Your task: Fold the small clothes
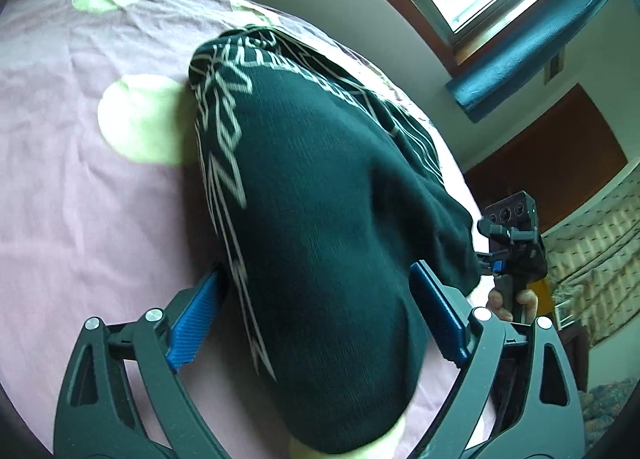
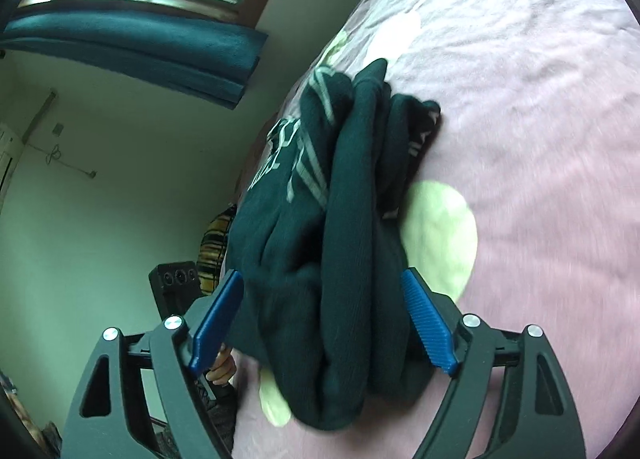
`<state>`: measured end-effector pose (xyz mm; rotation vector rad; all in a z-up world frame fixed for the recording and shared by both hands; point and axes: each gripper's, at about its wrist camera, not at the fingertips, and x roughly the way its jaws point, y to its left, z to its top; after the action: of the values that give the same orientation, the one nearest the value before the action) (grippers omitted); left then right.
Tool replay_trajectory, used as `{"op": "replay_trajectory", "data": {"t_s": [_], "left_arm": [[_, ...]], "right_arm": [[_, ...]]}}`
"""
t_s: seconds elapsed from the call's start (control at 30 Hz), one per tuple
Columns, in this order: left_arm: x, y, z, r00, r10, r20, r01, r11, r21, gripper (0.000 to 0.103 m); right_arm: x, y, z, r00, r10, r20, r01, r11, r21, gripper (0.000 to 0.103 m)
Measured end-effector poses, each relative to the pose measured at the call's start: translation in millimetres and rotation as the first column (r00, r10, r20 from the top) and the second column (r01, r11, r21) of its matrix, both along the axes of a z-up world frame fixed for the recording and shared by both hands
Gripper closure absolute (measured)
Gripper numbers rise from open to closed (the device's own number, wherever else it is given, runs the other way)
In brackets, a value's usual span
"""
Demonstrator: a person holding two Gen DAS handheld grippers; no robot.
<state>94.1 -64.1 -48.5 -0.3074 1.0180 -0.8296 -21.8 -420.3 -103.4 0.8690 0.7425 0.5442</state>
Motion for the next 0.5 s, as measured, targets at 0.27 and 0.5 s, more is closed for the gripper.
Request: {"op": "replay_trajectory", "data": {"t_s": [0.27,0.5], "left_arm": [[-12,-9,-7,1.0,0.013,0.021,-0.015,0.995,0.097,0.033],[-16,-11,-7,0.999,0.025,0.049,-0.031,0.993,0.118,0.036]], "right_arm": [[-12,15,-14,0.999,-0.011,-0.033,0.007,0.994,-0.111,0.057],[-11,5,-31,1.0,0.014,-0.019,-0.014,1.0,-0.026,0.06]]}}
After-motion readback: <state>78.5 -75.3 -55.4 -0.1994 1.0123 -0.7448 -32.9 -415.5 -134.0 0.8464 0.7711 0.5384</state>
